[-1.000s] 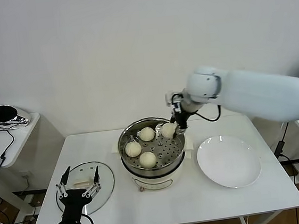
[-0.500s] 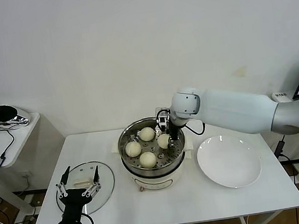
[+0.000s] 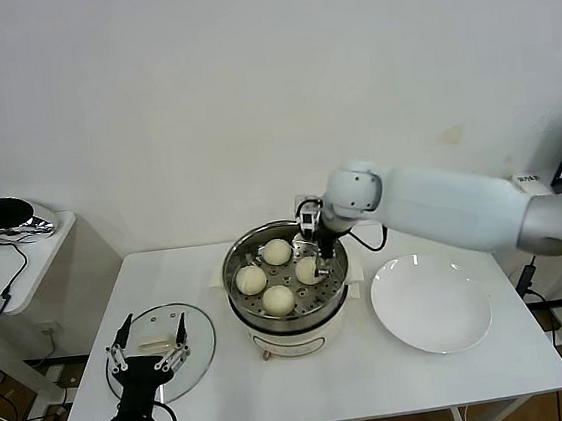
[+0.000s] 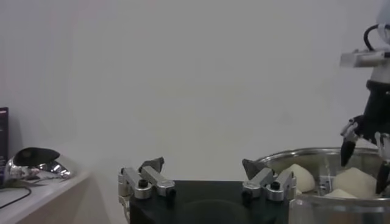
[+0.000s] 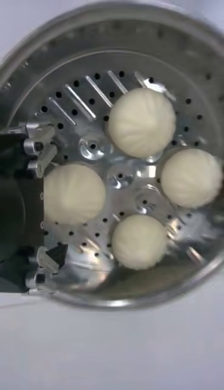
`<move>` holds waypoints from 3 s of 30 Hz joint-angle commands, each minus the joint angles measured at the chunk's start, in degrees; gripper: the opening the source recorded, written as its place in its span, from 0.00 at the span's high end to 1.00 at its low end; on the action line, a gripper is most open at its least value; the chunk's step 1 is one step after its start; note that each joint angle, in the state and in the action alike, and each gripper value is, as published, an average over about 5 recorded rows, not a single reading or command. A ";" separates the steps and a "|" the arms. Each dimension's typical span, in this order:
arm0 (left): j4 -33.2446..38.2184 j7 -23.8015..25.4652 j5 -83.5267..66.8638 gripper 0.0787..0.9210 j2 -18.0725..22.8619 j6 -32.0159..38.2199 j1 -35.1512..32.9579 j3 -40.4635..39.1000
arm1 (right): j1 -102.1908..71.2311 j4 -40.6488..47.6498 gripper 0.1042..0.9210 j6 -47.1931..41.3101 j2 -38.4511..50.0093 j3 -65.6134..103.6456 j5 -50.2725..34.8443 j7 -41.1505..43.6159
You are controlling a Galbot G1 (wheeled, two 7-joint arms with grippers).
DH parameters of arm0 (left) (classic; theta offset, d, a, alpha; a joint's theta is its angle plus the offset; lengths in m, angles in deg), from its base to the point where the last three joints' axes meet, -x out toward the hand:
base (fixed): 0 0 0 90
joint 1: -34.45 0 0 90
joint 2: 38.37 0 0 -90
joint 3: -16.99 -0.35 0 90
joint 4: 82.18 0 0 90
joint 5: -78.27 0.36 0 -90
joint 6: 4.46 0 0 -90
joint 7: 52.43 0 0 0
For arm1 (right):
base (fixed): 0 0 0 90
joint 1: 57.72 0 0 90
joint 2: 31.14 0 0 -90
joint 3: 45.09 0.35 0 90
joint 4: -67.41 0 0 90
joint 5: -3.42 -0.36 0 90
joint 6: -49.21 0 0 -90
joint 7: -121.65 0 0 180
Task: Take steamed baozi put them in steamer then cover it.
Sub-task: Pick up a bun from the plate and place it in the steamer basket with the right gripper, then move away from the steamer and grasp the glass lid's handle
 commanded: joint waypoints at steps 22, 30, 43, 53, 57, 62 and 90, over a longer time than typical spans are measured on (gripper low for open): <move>-7.82 -2.98 11.30 0.12 2.26 3.06 -0.12 -0.56 | -100.65 -24.81 0.12 55.23 -4.34 103.41 19.82 -33.57; -16.86 -4.87 46.08 0.12 -1.50 6.19 -0.21 9.01 | -109.65 -30.00 0.12 52.36 -16.62 118.04 18.23 -32.34; -32.47 -4.95 75.81 0.12 -7.76 12.88 5.29 8.89 | -115.73 -33.50 0.12 47.24 -19.91 128.59 15.19 -42.13; -39.56 -2.88 77.89 0.12 -9.16 11.27 15.17 3.69 | -116.85 -33.55 0.12 48.03 -21.03 130.35 15.32 -42.84; -41.50 -2.87 78.18 0.12 -9.56 10.75 19.12 3.25 | -117.31 -33.01 0.12 48.59 -21.70 130.34 15.63 -42.79; -42.11 -2.27 77.94 0.12 -10.49 10.14 21.78 2.63 | -117.67 -32.57 0.12 49.11 -22.37 130.08 16.09 -42.70; -49.34 -0.22 74.69 0.24 -9.50 10.39 27.79 -0.32 | -118.07 -32.35 0.12 49.39 -23.08 128.26 17.26 -42.29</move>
